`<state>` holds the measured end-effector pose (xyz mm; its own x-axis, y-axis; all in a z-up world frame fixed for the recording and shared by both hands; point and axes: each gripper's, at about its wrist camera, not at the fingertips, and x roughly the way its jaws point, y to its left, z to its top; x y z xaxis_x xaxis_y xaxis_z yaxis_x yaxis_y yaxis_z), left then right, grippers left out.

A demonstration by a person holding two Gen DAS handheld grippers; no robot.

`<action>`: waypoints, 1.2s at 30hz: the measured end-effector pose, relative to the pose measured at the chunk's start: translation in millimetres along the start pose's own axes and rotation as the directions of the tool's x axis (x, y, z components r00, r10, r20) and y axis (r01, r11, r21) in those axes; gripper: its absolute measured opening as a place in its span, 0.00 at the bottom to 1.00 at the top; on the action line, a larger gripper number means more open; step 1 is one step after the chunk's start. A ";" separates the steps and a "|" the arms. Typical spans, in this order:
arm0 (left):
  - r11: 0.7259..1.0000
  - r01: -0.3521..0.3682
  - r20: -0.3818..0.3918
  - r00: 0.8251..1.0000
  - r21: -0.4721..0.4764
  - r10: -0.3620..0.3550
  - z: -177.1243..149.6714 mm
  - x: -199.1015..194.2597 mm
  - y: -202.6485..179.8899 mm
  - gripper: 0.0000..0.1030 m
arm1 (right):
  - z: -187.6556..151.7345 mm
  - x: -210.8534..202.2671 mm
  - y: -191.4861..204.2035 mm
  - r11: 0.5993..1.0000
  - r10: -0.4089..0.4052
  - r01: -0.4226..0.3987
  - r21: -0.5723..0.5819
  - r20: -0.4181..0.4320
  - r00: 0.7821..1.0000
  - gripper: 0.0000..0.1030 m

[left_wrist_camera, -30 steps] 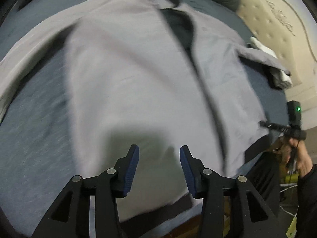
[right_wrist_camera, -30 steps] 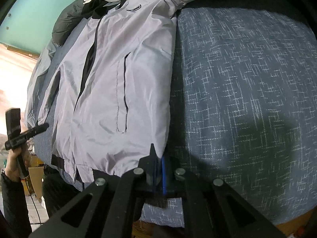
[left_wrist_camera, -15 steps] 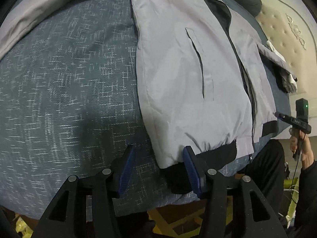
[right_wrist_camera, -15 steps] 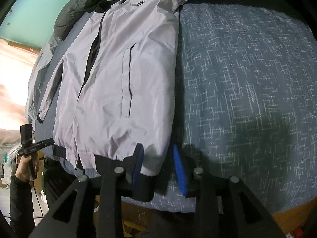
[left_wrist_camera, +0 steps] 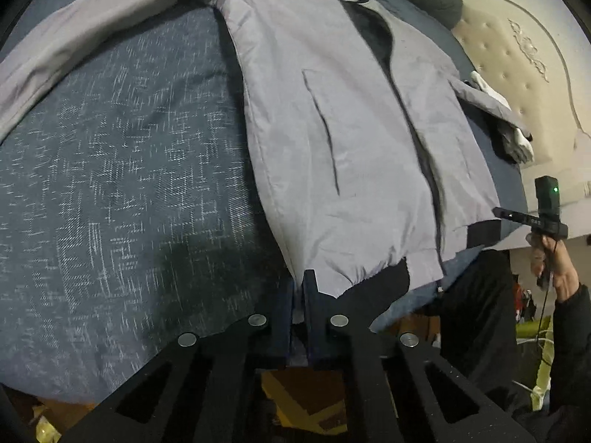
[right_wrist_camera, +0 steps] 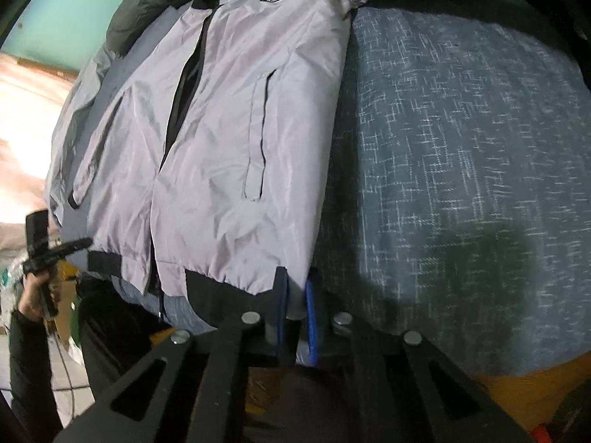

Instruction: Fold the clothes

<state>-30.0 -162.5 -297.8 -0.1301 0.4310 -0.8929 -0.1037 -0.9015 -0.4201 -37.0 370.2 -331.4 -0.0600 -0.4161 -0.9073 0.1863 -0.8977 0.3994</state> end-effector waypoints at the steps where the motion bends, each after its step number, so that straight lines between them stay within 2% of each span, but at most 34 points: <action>1: 1.000 -0.003 -0.008 1.000 0.007 0.003 -0.8 -0.6 -1.8 0.05 | -2.1 0.9 0.4 1.000 -0.011 0.011 -0.009 -0.009 1.000 0.08; 6: 1.000 -0.026 -0.044 0.999 -0.004 0.026 -2.4 13.6 5.0 0.05 | -7.0 17.0 -11.9 0.999 -0.051 0.051 0.018 -0.023 0.998 0.08; 9: 0.999 -0.042 -0.046 0.998 -0.027 0.041 1.2 22.7 7.9 0.08 | -7.5 17.3 -9.2 0.997 -0.076 0.076 0.011 -0.023 0.997 0.13; 11: 0.998 -0.064 -0.023 0.998 -0.017 0.063 6.2 12.7 5.4 0.08 | -6.2 7.2 -6.2 0.994 -0.106 0.106 -0.004 -0.005 0.994 0.20; 15: 0.995 -0.101 0.028 0.994 -0.003 0.101 17.0 -7.3 0.7 0.10 | 5.4 -28.4 0.8 0.992 -0.122 0.125 -0.028 0.088 0.989 0.26; 16: 0.994 -0.110 0.050 0.993 -0.003 0.110 22.4 -12.3 -0.8 0.11 | 12.2 -36.9 5.2 0.994 -0.101 0.106 -0.035 0.122 0.987 0.28; 18: 0.993 -0.122 0.097 0.988 -0.005 0.122 35.5 -22.8 -3.6 0.24 | 24.7 -43.4 18.2 0.994 -0.083 0.093 -0.051 0.169 0.982 0.30; 19: 0.993 -0.121 0.117 0.986 -0.006 0.121 43.1 -27.5 -3.5 0.26 | 33.7 -45.4 26.7 0.993 -0.084 0.097 -0.062 0.194 0.977 0.30; 27: 0.997 -0.078 0.254 0.964 -0.010 0.078 105.9 -19.9 -14.1 0.27 | 108.4 -27.9 69.8 0.987 -0.068 0.101 -0.127 0.245 0.967 0.30; 30: 0.999 -0.045 0.288 0.956 -0.017 0.048 125.5 -8.3 -22.8 0.27 | 138.4 -11.6 88.5 0.987 -0.056 0.091 -0.129 0.254 0.966 0.31; 36: 1.000 -0.026 0.339 0.940 -0.010 0.028 155.6 19.2 -26.9 0.28 | 186.3 16.4 114.7 0.982 -0.059 0.104 -0.154 0.275 0.960 0.31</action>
<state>-183.2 -124.0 -278.5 -0.4592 0.3930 -0.7966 -0.0900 -0.9128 -0.3985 -199.3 233.5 -276.0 -0.3382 -0.3864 -0.8581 0.3281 -0.9030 0.2773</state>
